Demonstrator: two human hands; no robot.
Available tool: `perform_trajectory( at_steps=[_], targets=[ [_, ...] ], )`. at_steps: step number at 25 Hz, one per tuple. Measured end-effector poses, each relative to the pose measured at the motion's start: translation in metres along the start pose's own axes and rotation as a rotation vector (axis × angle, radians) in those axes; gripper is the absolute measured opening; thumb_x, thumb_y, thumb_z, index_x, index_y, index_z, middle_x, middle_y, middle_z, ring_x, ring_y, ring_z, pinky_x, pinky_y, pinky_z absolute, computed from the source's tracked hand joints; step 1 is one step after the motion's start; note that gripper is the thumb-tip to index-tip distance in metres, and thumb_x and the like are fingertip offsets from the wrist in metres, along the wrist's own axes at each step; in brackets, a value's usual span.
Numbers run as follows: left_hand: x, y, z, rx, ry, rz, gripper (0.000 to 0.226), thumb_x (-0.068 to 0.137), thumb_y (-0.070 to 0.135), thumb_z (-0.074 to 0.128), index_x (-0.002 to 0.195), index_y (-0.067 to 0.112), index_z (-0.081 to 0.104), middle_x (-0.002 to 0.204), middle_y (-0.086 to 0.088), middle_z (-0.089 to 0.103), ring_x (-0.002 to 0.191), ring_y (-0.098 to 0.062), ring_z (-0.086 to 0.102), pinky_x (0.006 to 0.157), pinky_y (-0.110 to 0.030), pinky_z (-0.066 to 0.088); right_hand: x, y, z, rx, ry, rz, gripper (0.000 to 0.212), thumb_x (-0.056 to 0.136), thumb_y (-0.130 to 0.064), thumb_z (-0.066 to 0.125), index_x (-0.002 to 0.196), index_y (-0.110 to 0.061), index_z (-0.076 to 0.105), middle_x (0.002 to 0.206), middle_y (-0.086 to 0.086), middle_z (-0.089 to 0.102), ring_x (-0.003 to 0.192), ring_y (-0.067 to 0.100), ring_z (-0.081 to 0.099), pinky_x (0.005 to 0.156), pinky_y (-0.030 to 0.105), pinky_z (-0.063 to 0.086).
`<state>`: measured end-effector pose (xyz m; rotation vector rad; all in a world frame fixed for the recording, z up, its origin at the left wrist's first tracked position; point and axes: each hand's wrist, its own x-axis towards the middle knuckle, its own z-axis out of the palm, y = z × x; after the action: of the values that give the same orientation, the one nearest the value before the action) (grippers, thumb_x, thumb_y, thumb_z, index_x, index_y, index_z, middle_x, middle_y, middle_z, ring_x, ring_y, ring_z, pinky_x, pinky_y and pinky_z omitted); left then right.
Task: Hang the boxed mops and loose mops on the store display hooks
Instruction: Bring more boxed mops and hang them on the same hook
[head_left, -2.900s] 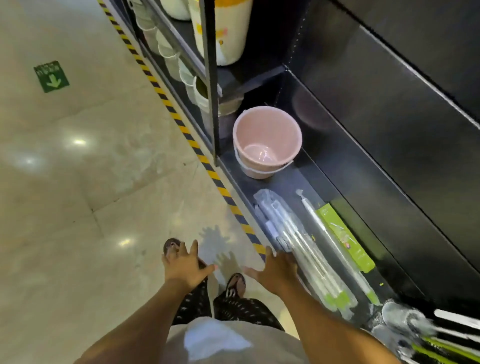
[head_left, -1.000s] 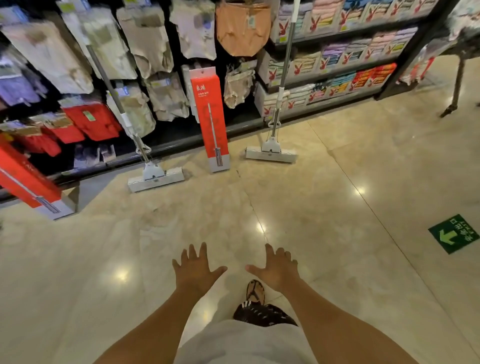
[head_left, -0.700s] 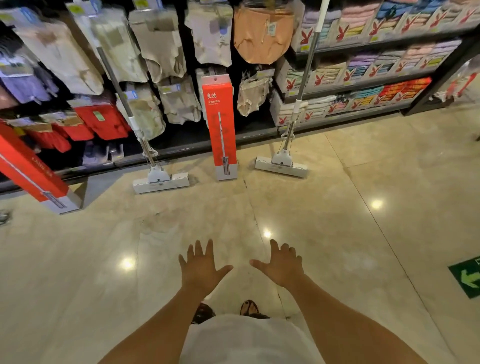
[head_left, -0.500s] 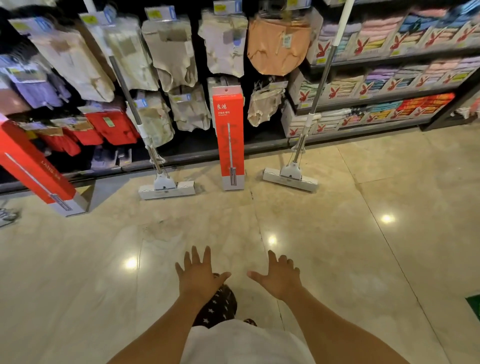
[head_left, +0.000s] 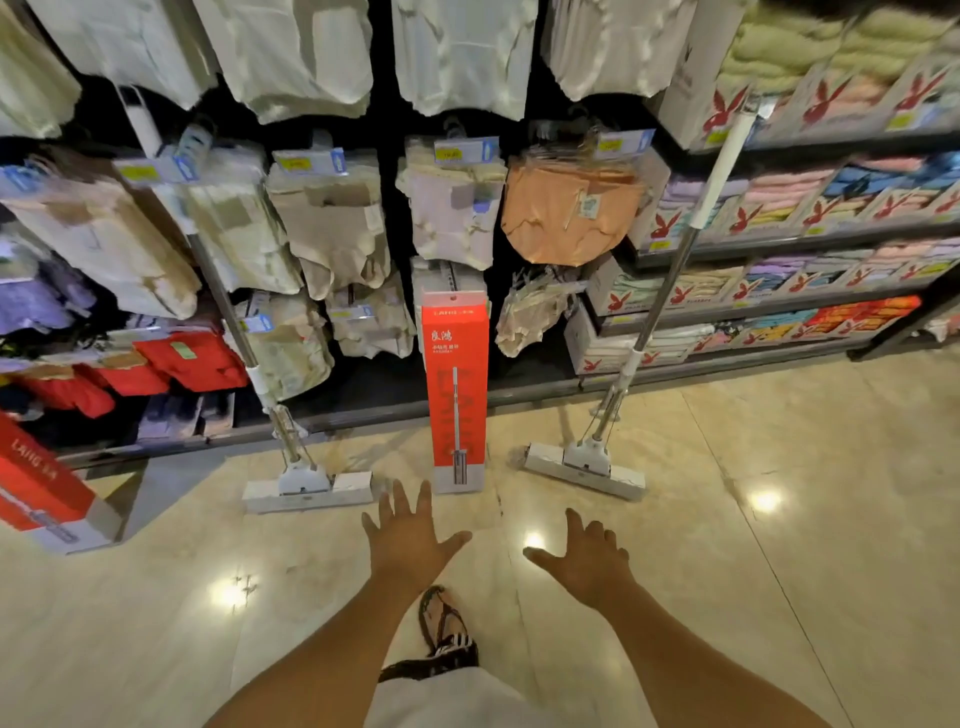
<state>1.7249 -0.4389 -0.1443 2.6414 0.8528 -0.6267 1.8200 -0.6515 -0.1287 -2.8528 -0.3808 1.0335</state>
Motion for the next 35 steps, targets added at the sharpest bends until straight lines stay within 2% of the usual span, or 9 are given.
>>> perform_trajectory(
  at_steps=[5, 9, 15, 19, 25, 28, 31, 33, 35],
  targets=[
    [0.08, 0.012, -0.049, -0.008, -0.024, 0.005, 0.107, 0.078, 0.081, 0.045, 0.156, 0.026, -0.004, 0.164, -0.012, -0.007, 0.15, -0.036, -0.003, 0.118, -0.058, 0.004, 0.063, -0.052, -0.047, 0.203, 0.07, -0.085, 0.094, 0.081, -0.075, 0.046, 0.152, -0.022, 0.015, 0.148, 0.014, 0.036, 0.134, 0.034, 0.037, 0.105, 0.046, 0.035],
    [0.116, 0.022, -0.05, -0.037, -0.078, -0.039, 0.12, 0.067, 0.09, 0.045, 0.154, 0.03, -0.013, 0.162, -0.011, -0.021, 0.149, -0.037, -0.011, 0.117, -0.06, 0.0, 0.103, -0.053, -0.059, 0.111, -0.062, -0.107, 0.095, 0.08, -0.077, 0.045, 0.152, -0.023, 0.015, 0.145, 0.011, 0.039, 0.134, 0.03, 0.037, 0.107, 0.044, 0.035],
    [0.178, 0.039, -0.068, -0.148, -0.113, -0.191, 0.12, 0.068, 0.089, 0.045, 0.154, 0.029, -0.014, 0.162, -0.011, -0.02, 0.15, -0.035, -0.012, 0.118, -0.059, 0.002, 0.209, -0.057, -0.116, 0.025, -0.111, -0.243, 0.091, 0.081, -0.072, 0.051, 0.15, -0.023, 0.018, 0.143, 0.015, 0.04, 0.132, 0.033, 0.039, 0.108, 0.044, 0.036],
    [0.228, 0.06, -0.087, -0.182, -0.049, -0.224, 0.12, 0.068, 0.086, 0.049, 0.156, 0.026, -0.007, 0.164, -0.013, -0.008, 0.151, -0.035, -0.001, 0.119, -0.058, 0.008, 0.279, -0.075, -0.161, 0.013, -0.122, -0.278, 0.095, 0.082, -0.073, 0.05, 0.153, -0.02, 0.014, 0.139, 0.015, 0.042, 0.129, 0.032, 0.04, 0.106, 0.044, 0.037],
    [0.307, 0.067, -0.089, -0.383, -0.044, -0.293, 0.128, 0.062, 0.087, 0.054, 0.156, 0.023, -0.004, 0.164, -0.014, 0.0, 0.151, -0.034, 0.003, 0.118, -0.056, 0.01, 0.364, -0.094, -0.185, 0.006, -0.201, -0.389, 0.102, 0.08, -0.068, 0.057, 0.154, -0.016, 0.009, 0.144, 0.016, 0.038, 0.131, 0.032, 0.037, 0.105, 0.042, 0.035],
    [0.348, 0.063, -0.095, -0.501, 0.005, -0.304, 0.134, 0.055, 0.089, 0.057, 0.156, 0.019, 0.004, 0.163, -0.014, 0.01, 0.15, -0.034, 0.01, 0.119, -0.056, 0.017, 0.4, -0.111, -0.182, 0.157, -0.212, -0.399, 0.107, 0.077, -0.064, 0.065, 0.154, -0.017, 0.007, 0.149, 0.018, 0.033, 0.136, 0.034, 0.032, 0.108, 0.045, 0.034],
    [0.387, 0.055, -0.095, -0.746, 0.096, -0.348, 0.141, 0.045, 0.093, 0.058, 0.156, 0.021, 0.01, 0.162, -0.007, 0.021, 0.148, -0.03, 0.02, 0.116, -0.058, 0.025, 0.432, -0.127, -0.169, 0.358, -0.19, -0.434, 0.112, 0.071, -0.058, 0.076, 0.153, -0.019, 0.011, 0.147, 0.015, 0.037, 0.136, 0.032, 0.033, 0.106, 0.044, 0.034],
    [0.412, 0.049, -0.087, -0.854, 0.15, -0.35, 0.138, 0.046, 0.083, 0.068, 0.156, 0.022, 0.01, 0.16, -0.008, 0.028, 0.147, -0.029, 0.025, 0.115, -0.056, 0.028, 0.453, -0.134, -0.154, 0.423, -0.158, -0.46, 0.116, 0.067, -0.055, 0.08, 0.153, -0.019, 0.011, 0.143, 0.013, 0.041, 0.133, 0.03, 0.035, 0.103, 0.042, 0.036],
    [0.435, 0.044, -0.075, -0.933, 0.144, -0.322, 0.133, 0.052, 0.061, 0.08, 0.156, 0.025, 0.006, 0.155, -0.009, 0.036, 0.143, -0.028, 0.033, 0.113, -0.053, 0.034, 0.475, -0.137, -0.138, 0.464, -0.153, -0.457, 0.121, 0.065, -0.055, 0.081, 0.154, -0.023, 0.005, 0.142, 0.011, 0.039, 0.134, 0.028, 0.032, 0.103, 0.04, 0.034]
  ],
)
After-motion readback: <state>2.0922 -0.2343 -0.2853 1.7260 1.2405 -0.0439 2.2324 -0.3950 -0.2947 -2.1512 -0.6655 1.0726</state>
